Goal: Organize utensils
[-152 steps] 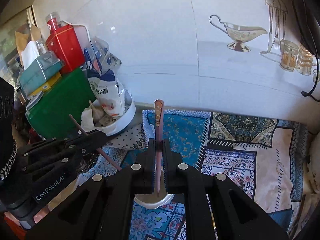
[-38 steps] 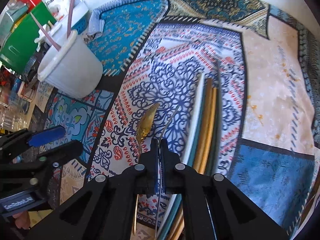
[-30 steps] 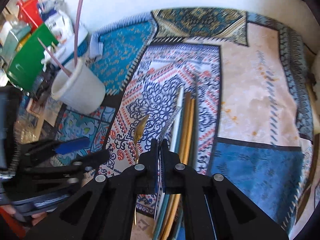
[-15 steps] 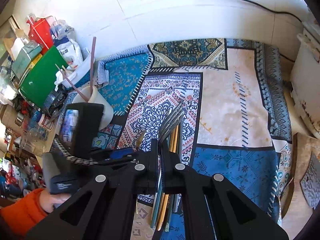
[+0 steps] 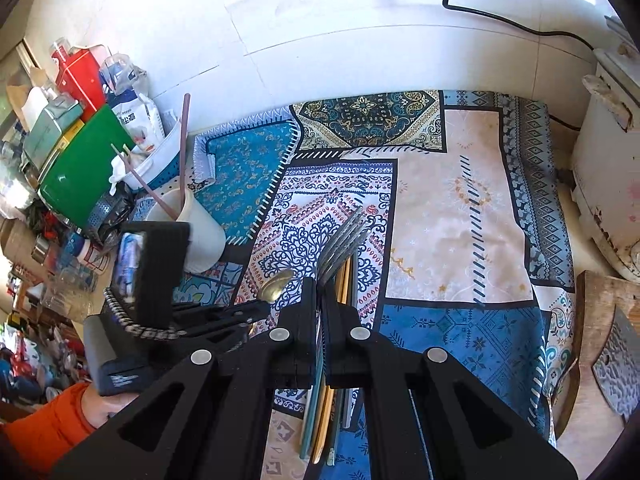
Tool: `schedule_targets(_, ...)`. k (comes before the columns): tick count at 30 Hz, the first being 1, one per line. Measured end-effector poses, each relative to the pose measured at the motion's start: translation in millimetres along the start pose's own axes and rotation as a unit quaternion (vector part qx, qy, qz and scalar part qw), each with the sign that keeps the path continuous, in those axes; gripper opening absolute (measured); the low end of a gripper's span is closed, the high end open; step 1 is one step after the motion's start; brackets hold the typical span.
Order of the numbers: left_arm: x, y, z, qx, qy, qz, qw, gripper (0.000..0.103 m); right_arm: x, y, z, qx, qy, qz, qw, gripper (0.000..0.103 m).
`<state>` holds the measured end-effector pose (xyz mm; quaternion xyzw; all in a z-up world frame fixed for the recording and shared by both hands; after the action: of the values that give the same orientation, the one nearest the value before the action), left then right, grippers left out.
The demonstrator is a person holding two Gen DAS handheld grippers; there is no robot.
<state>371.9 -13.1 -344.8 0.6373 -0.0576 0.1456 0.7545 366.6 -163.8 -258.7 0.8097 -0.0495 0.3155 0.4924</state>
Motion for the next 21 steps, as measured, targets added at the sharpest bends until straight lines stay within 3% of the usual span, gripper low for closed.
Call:
schedule_targets(11,-0.6,61.0,-10.6,-0.011,0.015,0.069,0.9975,0.0,12.4,15.5,-11.3,0.002,0.002,0.025,1.0,0.002)
schedule_targets(21,4.9,125.0,-27.4,-0.023,0.028,0.139,0.9897,0.0,33.6,25.8,-35.6,0.006,0.018,0.053,0.998,0.002)
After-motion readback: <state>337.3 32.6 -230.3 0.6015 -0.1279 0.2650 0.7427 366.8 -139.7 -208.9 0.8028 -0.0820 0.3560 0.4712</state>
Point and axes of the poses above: each gripper's, at about its wrist camera, not at the fingertips, and y roughly against the way its jaws point, z to its right, x to its top, the point moved 2 cm from there along -y, roughly the way its jaws point, and after that the axes turned 2 degrees about -z, right-handed, at the moved point
